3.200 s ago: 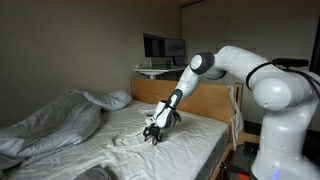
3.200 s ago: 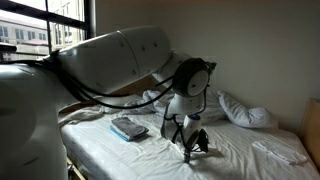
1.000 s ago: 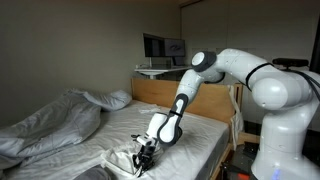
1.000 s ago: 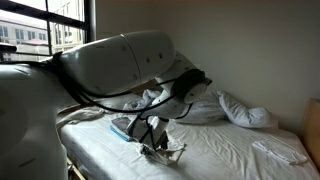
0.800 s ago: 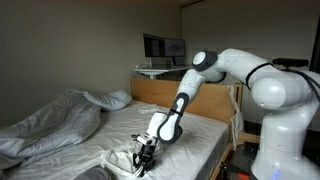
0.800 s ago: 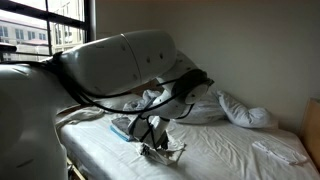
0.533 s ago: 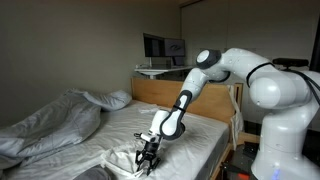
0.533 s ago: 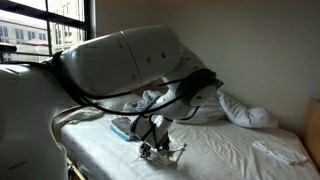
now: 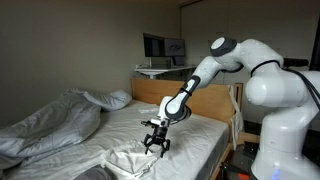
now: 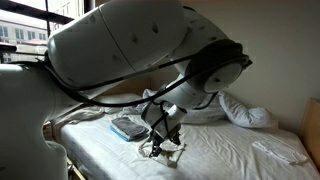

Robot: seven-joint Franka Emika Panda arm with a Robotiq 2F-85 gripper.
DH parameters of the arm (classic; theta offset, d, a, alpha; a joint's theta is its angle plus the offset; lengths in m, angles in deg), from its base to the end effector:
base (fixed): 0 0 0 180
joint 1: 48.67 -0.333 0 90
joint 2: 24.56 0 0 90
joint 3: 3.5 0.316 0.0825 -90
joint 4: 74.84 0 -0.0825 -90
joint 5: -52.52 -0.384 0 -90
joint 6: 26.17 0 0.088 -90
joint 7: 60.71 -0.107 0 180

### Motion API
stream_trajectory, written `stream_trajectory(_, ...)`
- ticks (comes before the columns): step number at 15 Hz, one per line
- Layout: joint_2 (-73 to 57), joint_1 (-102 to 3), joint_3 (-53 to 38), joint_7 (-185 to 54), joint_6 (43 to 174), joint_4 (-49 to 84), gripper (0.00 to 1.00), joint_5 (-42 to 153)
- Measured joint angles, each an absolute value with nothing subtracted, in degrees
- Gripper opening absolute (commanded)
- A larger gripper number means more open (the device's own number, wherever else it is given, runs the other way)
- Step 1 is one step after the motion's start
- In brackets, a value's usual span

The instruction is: Fold the cloth

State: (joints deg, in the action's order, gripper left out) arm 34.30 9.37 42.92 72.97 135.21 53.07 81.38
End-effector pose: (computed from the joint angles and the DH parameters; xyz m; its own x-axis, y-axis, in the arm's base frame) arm 0.5080 -0.0104 0.0660 -0.7405 0.5868 0.3276 0.6709 0.6170 0.4114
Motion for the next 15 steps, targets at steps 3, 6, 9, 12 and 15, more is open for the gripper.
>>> stream_trajectory(3,31.8,13.1,46.7,78.9,133.2,52.2,1.00,78.1)
stream_trajectory(6,32.3,7.4,46.2,80.5,133.2,46.3,1.00,75.8)
stream_trajectory(9,32.4,1.0,44.2,81.3,133.2,41.5,1.00,73.9)
stream_trajectory(12,32.3,-3.7,41.4,81.4,133.4,38.3,1.00,72.3)
stream_trajectory(15,32.2,-4.7,40.6,81.4,133.4,37.4,1.00,72.1)
